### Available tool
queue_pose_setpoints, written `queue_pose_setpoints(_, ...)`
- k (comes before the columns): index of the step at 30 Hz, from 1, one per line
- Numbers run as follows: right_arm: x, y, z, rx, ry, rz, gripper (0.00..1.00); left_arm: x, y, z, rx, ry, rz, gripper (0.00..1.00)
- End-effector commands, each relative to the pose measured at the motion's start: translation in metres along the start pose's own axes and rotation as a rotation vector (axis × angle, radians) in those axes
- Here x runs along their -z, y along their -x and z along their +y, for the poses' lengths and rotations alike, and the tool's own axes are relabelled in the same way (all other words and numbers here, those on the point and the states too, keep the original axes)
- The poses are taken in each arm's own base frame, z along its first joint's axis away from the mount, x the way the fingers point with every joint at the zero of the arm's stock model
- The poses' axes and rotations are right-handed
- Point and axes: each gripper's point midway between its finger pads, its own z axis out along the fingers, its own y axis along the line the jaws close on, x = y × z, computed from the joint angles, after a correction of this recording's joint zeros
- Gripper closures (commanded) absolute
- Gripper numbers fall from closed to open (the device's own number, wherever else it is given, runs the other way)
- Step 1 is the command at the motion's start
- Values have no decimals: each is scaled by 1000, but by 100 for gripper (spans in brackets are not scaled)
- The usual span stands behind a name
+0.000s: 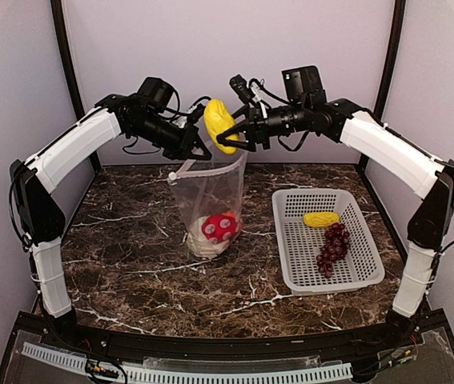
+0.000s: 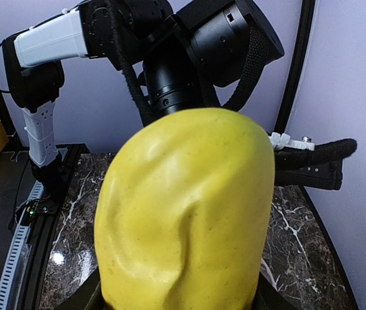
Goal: Place the food in the zip-top bag and seal the zipper
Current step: Place the fake fruit in the zipper food storage bag.
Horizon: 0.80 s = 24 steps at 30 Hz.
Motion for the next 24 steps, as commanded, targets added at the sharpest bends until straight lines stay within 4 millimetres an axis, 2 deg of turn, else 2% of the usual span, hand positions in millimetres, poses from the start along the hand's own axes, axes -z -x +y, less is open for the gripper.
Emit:
queue_pose_setpoints(1, -11, 2, -7, 31, -1, -44, 57, 12, 3, -9, -33, 0, -14, 99)
queue_pose_setpoints(4, -19, -9, -13, 22, 2, -34, 54, 13, 3, -9, -36, 7, -15, 99)
queue_pose_setpoints(8, -27, -20, -19, -6, -6, -19, 42, 14, 3, -7, -36, 17, -14, 99)
queue_pose_setpoints(12, -28, -24, -19, -20, -2, -13, 32, 13, 1, -5, -38, 25, -9, 99)
queue_pose_setpoints(16, -23, -19, -14, -12, 0, -18, 26, 12, 0, -3, -42, 29, -7, 99)
queue_pose_setpoints(24, -9, -5, -4, 8, -3, -22, 25, 7, -2, 1, -39, 36, 2, 99)
